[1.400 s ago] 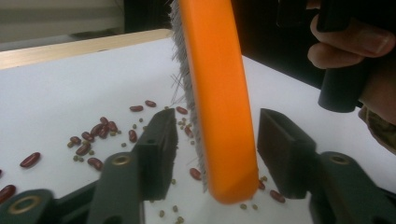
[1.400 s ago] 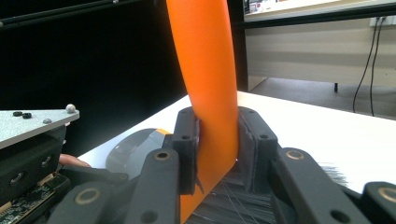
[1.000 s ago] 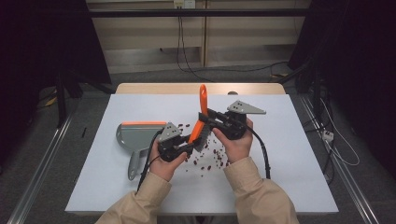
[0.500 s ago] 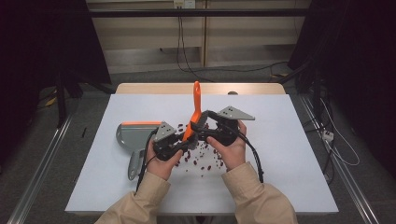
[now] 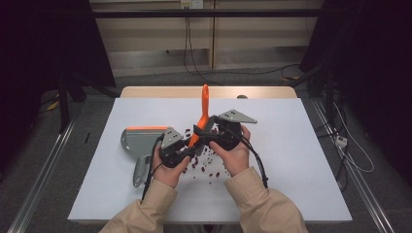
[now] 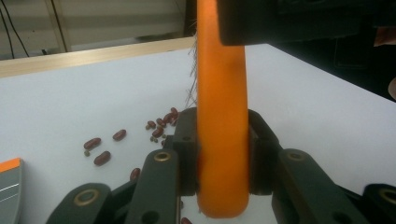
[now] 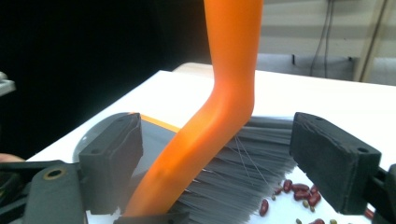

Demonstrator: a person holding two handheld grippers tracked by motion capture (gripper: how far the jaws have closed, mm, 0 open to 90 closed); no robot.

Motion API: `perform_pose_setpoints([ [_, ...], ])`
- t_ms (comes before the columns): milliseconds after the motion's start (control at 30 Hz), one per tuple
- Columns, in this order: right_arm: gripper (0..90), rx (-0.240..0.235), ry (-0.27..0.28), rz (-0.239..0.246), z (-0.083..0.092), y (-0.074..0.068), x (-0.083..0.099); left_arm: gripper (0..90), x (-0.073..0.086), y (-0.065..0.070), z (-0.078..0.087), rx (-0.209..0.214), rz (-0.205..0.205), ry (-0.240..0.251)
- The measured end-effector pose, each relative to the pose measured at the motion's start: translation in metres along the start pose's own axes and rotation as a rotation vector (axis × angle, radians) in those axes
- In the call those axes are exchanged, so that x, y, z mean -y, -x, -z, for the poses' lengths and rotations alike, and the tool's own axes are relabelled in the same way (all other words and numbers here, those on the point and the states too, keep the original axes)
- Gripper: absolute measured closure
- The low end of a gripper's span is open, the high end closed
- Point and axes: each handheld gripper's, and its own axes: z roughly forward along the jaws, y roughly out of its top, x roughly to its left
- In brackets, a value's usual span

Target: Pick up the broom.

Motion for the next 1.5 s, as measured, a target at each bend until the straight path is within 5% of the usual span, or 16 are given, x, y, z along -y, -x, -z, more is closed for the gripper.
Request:
perform_pose_setpoints([
  [667,28.8,0.105,-0.073,-0.075,-0.022,-0.018,0.005,69.8,0.0,0.007,0.003,-0.041,-0.03,0.064],
  [867,37.0,0.087,-0.076,-0.189,-0.023,-0.013,0.002,68.4,-0.001,0.013,0.004,-0.049,-0.079,0.083],
  [1233,55.1,0.051,-0.137,-0.293,-0.016,-0.001,-0.002,59.7,0.001,0.023,-0.003,-0.057,-0.161,0.091],
  [1333,70.5,-0.015,-0.128,-0.337,-0.013,0.006,-0.002,54.9,0.002,0.022,-0.006,-0.031,-0.171,0.073],
  [1500,70.7,0.006,-0.096,-0.293,-0.008,0.014,-0.006,43.2,0.001,0.017,-0.001,-0.015,-0.151,0.078],
])
